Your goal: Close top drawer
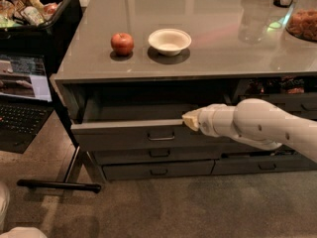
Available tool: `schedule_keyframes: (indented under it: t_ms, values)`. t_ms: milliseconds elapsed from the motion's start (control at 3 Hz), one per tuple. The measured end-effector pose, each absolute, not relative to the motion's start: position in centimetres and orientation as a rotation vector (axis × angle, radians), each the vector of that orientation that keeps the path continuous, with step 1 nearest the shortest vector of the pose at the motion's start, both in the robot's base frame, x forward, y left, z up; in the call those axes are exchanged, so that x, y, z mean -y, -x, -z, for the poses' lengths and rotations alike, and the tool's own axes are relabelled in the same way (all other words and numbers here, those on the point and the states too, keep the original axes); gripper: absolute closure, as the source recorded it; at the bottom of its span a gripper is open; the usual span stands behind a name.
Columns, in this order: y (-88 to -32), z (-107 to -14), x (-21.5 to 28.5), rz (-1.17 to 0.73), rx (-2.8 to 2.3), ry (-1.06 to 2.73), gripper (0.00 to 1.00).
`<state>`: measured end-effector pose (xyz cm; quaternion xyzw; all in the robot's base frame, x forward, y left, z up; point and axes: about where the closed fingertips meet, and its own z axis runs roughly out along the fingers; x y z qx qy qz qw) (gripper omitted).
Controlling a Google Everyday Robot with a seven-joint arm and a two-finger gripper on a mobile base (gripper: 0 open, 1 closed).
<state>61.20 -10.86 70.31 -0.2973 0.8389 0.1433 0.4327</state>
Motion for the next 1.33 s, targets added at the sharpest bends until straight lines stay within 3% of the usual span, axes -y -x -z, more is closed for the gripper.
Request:
schedule_keyframes:
  t_ms: [667,1333]
  values:
    - [-54.8,-71.3,13.9,-0.348,-2.102,0.731,1.00]
    - [-54.4,-66.7,13.9,-0.414,-2.241,0.805,1.00]
